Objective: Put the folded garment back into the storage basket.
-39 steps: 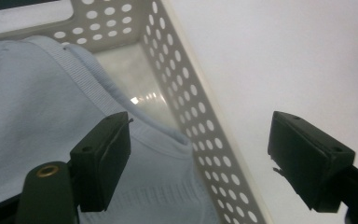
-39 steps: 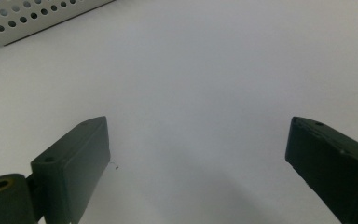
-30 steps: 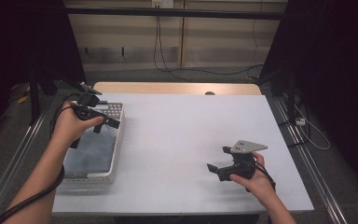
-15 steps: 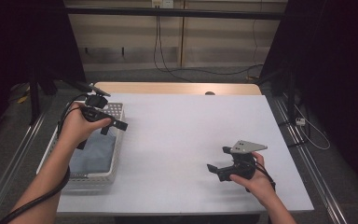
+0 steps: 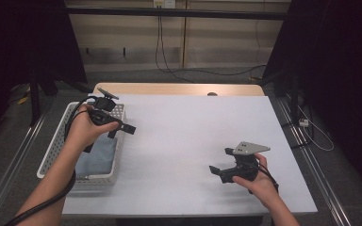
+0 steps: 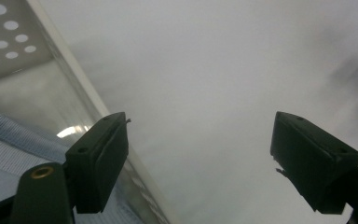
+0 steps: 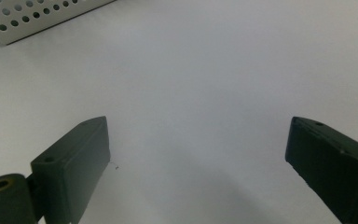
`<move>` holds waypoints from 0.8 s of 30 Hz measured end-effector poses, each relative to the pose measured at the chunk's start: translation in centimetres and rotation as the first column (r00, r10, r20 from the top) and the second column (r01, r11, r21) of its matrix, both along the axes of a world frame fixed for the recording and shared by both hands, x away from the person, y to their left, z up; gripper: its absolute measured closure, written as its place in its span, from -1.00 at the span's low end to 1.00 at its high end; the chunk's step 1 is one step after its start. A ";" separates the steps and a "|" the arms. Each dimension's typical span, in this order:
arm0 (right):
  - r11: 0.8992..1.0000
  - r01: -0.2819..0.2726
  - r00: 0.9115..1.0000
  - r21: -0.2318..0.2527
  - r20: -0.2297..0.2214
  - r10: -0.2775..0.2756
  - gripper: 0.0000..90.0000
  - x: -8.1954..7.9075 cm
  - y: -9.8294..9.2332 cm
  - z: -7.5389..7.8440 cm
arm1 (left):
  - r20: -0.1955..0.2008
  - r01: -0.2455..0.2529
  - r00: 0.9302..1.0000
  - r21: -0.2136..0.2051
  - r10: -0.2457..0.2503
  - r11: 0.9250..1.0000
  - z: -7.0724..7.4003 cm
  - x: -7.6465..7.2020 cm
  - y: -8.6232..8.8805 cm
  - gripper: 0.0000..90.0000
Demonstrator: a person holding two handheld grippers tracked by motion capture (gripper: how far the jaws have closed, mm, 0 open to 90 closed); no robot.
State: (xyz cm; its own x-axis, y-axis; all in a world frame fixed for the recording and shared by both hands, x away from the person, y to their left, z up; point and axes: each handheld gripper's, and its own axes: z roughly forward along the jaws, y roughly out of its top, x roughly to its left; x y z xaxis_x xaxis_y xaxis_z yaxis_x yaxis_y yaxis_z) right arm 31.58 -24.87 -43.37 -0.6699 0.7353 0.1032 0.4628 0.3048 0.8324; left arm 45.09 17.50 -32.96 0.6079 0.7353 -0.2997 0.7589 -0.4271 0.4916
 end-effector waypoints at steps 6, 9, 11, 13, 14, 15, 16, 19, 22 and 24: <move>1.000 0.000 1.000 0.002 0.000 0.000 -0.85 0.0 0.0 0.0 | 0.007 0.021 1.000 -0.014 -0.021 1.000 -0.2 -0.4 -0.8 -0.57; 1.000 -0.001 1.000 0.001 0.000 0.001 -0.85 0.0 -0.1 0.1 | 0.011 0.033 0.999 -0.020 -0.033 0.999 -0.3 -0.6 -1.1 -0.57; 1.000 -0.003 1.000 0.002 0.003 0.003 -0.85 0.0 -0.1 0.1 | 0.016 0.042 0.999 -0.024 -0.041 0.999 -0.3 -0.8 -1.3 -0.57; 1.000 0.000 1.000 0.003 0.003 0.000 -0.85 0.0 -0.2 0.1 | 0.021 0.051 0.998 -0.032 -0.051 0.998 -0.4 -1.0 -1.6 -0.58; 1.000 0.000 1.000 0.003 0.002 0.000 -0.85 0.0 -0.2 0.1 | 0.023 0.058 0.998 -0.037 -0.057 0.998 -0.4 -1.1 -1.7 -0.58; 1.000 0.000 1.000 0.005 -0.003 0.000 -0.85 0.0 -0.3 0.0 | 0.028 0.060 0.998 -0.040 -0.059 0.997 -0.5 -1.2 -1.8 -0.58; 1.000 0.001 1.000 0.007 -0.005 -0.001 -0.85 0.0 -0.3 0.0 | 0.028 0.060 0.998 -0.044 -0.059 0.997 -0.5 -1.2 -1.9 -0.58; 1.000 0.001 1.000 0.011 -0.007 -0.001 -0.85 0.1 -0.4 0.1 | 0.037 0.075 0.997 -0.047 -0.073 0.996 -0.5 -1.5 -2.1 -0.59; 1.000 0.000 1.000 0.008 -0.007 0.000 -0.85 0.1 -0.5 0.3 | 0.045 0.083 0.996 -0.054 -0.081 0.995 -0.5 -1.7 -2.2 -0.59; 1.000 0.003 1.000 0.013 -0.012 -0.003 -0.85 0.2 -0.6 0.3 | 0.051 0.093 0.995 -0.055 -0.091 0.994 -0.5 -1.9 -2.3 -0.59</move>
